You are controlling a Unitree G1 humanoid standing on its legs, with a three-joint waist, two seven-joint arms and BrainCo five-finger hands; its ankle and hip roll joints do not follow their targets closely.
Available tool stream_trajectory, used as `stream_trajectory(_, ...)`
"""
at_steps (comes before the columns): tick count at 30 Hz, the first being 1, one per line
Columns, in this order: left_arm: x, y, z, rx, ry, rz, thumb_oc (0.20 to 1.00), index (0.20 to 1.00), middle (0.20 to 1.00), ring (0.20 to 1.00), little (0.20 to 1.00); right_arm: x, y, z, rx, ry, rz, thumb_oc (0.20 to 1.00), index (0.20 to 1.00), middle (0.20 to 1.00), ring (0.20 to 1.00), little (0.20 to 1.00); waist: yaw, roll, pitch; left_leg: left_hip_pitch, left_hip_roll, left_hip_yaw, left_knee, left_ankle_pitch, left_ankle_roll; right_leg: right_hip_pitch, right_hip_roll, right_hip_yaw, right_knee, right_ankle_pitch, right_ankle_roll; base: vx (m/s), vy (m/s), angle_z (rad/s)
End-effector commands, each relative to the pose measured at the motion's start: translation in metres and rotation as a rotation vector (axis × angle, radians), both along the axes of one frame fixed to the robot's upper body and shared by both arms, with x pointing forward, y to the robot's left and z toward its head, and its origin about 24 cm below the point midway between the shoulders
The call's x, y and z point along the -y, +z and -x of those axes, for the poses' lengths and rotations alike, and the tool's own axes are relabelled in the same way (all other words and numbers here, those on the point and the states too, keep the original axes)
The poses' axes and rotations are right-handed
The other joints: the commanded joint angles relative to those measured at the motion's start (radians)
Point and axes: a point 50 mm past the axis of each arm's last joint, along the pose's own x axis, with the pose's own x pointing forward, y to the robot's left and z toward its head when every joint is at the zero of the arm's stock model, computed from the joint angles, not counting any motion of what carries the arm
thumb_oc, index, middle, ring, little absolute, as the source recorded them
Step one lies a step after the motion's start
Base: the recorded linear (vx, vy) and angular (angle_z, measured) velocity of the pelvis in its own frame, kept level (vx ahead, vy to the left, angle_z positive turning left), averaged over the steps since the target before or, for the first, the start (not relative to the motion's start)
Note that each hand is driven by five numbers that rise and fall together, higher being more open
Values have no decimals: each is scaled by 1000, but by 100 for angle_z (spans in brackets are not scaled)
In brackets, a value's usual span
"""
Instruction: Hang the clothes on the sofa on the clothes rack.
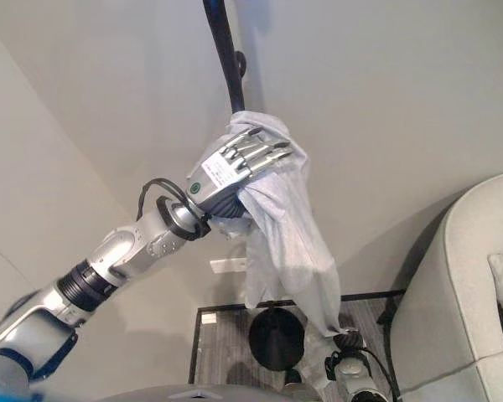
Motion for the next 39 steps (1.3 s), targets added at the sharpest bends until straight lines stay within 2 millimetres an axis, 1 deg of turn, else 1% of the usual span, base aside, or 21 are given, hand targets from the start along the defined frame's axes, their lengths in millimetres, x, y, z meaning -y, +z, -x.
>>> stream_trajectory(1, -45, -60, -13, -145, 250, -181, 1000, 1000, 1000, 1000, 1000, -6, 10, -25, 112, -48, -17, 200, 200, 200, 200, 200, -14, -20, 45, -28, 58, 25, 10, 57, -94, 148, -65, -2, 22, -237, 62, 2, -31, -1)
stream_trajectory(2, -49, -64, -12, -152, 263, -184, 1000, 1000, 1000, 1000, 1000, -7, 10, -25, 116, -48, -21, 200, 200, 200, 200, 200, -12, -21, 44, -28, 58, 26, 10, 58, -95, 149, -64, -3, 22, -238, 61, 0, 0, 0)
stream_trajectory(5, -67, -97, 1, -256, 300, -212, 1000, 1000, 1000, 1000, 1000, -6, 12, -26, 142, -58, -23, 200, 200, 200, 200, 200, -9, -17, 48, -23, 61, 28, 12, 68, -96, 152, -61, -1, 24, -241, 58, 2, -11, 0)
stream_trajectory(7, -69, -103, 4, -280, 305, -213, 1000, 1000, 1000, 1000, 1000, -6, 12, -26, 145, -58, -22, 200, 200, 200, 200, 200, -9, -15, 47, -21, 62, 32, 12, 69, -96, 152, -60, 0, 24, -241, 58, 8, -3, 15)
stream_trajectory(9, -77, -124, 14, -375, 330, -203, 1000, 1000, 1000, 1000, 1000, -6, 13, -24, 155, -69, -20, 200, 200, 200, 200, 200, -8, -10, 50, -19, 65, 35, 13, 75, -96, 152, -60, 3, 25, -243, 57, 6, -5, 5)
stream_trajectory(11, -78, -130, 18, -398, 333, -198, 1000, 1000, 1000, 1000, 1000, -5, 12, -23, 156, -74, -20, 200, 200, 200, 200, 200, -9, -7, 50, -19, 66, 35, 13, 77, -96, 152, -59, 2, 25, -243, 57, 1, -4, -24)
stream_trajectory(13, -85, -149, 28, -468, 364, -215, 1000, 1000, 1000, 1000, 1000, -3, 13, -23, 163, -86, -17, 200, 200, 200, 200, 200, -7, -2, 54, -20, 68, 38, 15, 83, -97, 149, -60, 3, 26, -244, 57, -3, 1, 17)
stream_trajectory(14, -85, -149, 28, -469, 365, -214, 1000, 1000, 1000, 1000, 1000, -3, 13, -23, 163, -86, -17, 200, 200, 200, 200, 200, -7, -2, 53, -20, 68, 38, 14, 83, -97, 149, -59, 3, 26, -243, 56, -8, 4, 48)
stream_trajectory(15, -94, -165, 36, -531, 414, -226, 1000, 1000, 1000, 1000, 1000, -3, 13, -22, 164, -98, -15, 200, 200, 200, 200, 200, -6, 0, 56, -22, 70, 39, 16, 89, -97, 147, -59, 3, 27, -244, 56, -3, 2, 10)
stream_trajectory(18, -113, -193, 53, -640, 531, -231, 1000, 1000, 1000, 1000, 1000, -1, 13, -21, 166, -112, -12, 200, 200, 200, 200, 200, 0, 0, 59, -25, 74, 39, 17, 99, -99, 144, -57, 2, 29, -245, 54, -5, -3, -16)
stream_trajectory(19, -113, -193, 53, -640, 531, -230, 1000, 1000, 1000, 1000, 1000, -1, 13, -21, 165, -112, -11, 200, 200, 200, 200, 200, 0, 0, 59, -25, 73, 39, 17, 99, -99, 144, -57, 2, 29, -245, 54, -12, -9, -16)
stream_trajectory(20, -123, -208, 64, -707, 595, -236, 1000, 1000, 1000, 1000, 1000, 0, 13, -21, 167, -123, -9, 200, 200, 200, 200, 200, 4, -2, 62, -27, 75, 38, 18, 101, -99, 142, -57, 0, 30, -247, 53, -7, -8, -8)
stream_trajectory(21, -130, -216, 72, -752, 648, -220, 1000, 1000, 1000, 1000, 1000, 1, 13, -21, 166, -135, -9, 200, 200, 200, 200, 200, 8, -4, 62, -28, 76, 37, 19, 103, -99, 143, -56, -1, 30, -247, 52, -6, -8, -14)
stream_trajectory(22, -130, -216, 72, -752, 649, -218, 1000, 1000, 1000, 1000, 1000, 1, 13, -21, 166, -133, -9, 200, 200, 200, 200, 200, 7, -3, 61, -29, 76, 37, 19, 103, -99, 143, -56, -2, 30, -247, 52, -5, -14, -42)
stream_trajectory(24, -146, -250, 100, -1010, 888, -10, 1000, 1000, 1000, 1000, 1000, 1, 10, -19, 145, -144, -15, 200, 200, 200, 200, 200, 18, -12, 66, -28, 77, 33, 22, 102, -98, 146, -53, -3, 32, -251, 49, -5, -12, 3)
stream_trajectory(25, -151, -261, 111, -1101, 973, 67, 1000, 1000, 1000, 1000, 1000, 1, 9, -18, 133, -141, -13, 200, 200, 200, 200, 200, 19, -15, 66, -29, 77, 31, 22, 103, -97, 145, -54, -4, 33, -250, 49, -12, 3, 40)
stream_trajectory(26, -152, -266, 116, -1144, 1017, 109, 1000, 1000, 1000, 1000, 1000, 1, 9, -18, 130, -139, -12, 200, 200, 200, 200, 200, 17, -16, 64, -35, 75, 28, 22, 107, -95, 140, -56, -6, 33, -247, 48, -12, 12, -22)
stream_trajectory(30, -154, -296, 155, -1436, 1283, 512, 1000, 1000, 1000, 1000, 1000, -2, 5, -19, 78, -108, -21, 200, 200, 200, 200, 200, 29, -33, 58, -37, 74, 22, 23, 106, -90, 140, -58, -7, 35, -243, 49, 10, 23, -6)
stream_trajectory(33, -153, -304, 166, -1540, 1333, 672, 1000, 1000, 1000, 1000, 1000, -2, 3, -18, 60, -119, -38, 200, 200, 200, 200, 200, 34, -41, 53, -36, 73, 20, 22, 108, -88, 142, -59, -6, 33, -239, 50, 17, 27, 29)
stream_trajectory(38, -152, -306, 170, -1584, 1348, 750, 1000, 1000, 1000, 1000, 1000, -1, 4, -19, 59, -120, -53, 200, 200, 200, 200, 200, 40, -54, 46, -30, 73, 23, 16, 97, -85, 147, -61, -6, 32, -237, 53, 9, 7, 3)
stream_trajectory(39, -152, -307, 170, -1589, 1347, 735, 1000, 1000, 1000, 1000, 1000, 0, 3, -19, 53, -117, -53, 200, 200, 200, 200, 200, 41, -57, 45, -28, 73, 23, 15, 94, -83, 149, -61, -6, 31, -236, 54, 14, 14, -6)
